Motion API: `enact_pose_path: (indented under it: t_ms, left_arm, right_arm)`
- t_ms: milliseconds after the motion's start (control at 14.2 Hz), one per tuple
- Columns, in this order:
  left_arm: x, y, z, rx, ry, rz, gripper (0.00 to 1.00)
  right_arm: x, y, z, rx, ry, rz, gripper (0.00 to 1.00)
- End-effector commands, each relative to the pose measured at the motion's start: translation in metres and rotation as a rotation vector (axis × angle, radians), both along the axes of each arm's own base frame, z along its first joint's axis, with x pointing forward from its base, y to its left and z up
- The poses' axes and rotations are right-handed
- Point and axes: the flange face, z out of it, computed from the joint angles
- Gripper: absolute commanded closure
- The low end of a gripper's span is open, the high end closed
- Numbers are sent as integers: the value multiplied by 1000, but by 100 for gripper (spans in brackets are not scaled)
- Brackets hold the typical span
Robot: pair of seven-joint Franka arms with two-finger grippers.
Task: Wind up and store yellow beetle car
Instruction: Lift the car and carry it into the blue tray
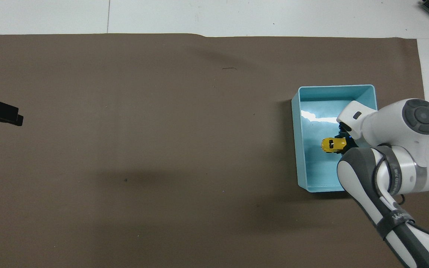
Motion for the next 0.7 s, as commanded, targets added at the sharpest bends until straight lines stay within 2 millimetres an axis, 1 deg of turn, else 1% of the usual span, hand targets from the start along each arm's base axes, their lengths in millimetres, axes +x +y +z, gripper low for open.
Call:
enact_pose_path:
  t_ms: [0,211,421,632]
  left_arm:
    - [-5,1,6,-11,2,10,0]
    - [-5,1,6,-11,4,10,0]
    - [-5,2,6,-11,4,10,0]
    - [-5,2,6,-11,4,11,0]
  right_arm:
    - [-7,-4,-10,-6,-15,35,100]
    - [-10,0,-27,-3,-22,46,100]
    - [-12,-1,-47,-13,-23,68,100]
    - [-10,-2,-53,-12,-32,69,100]
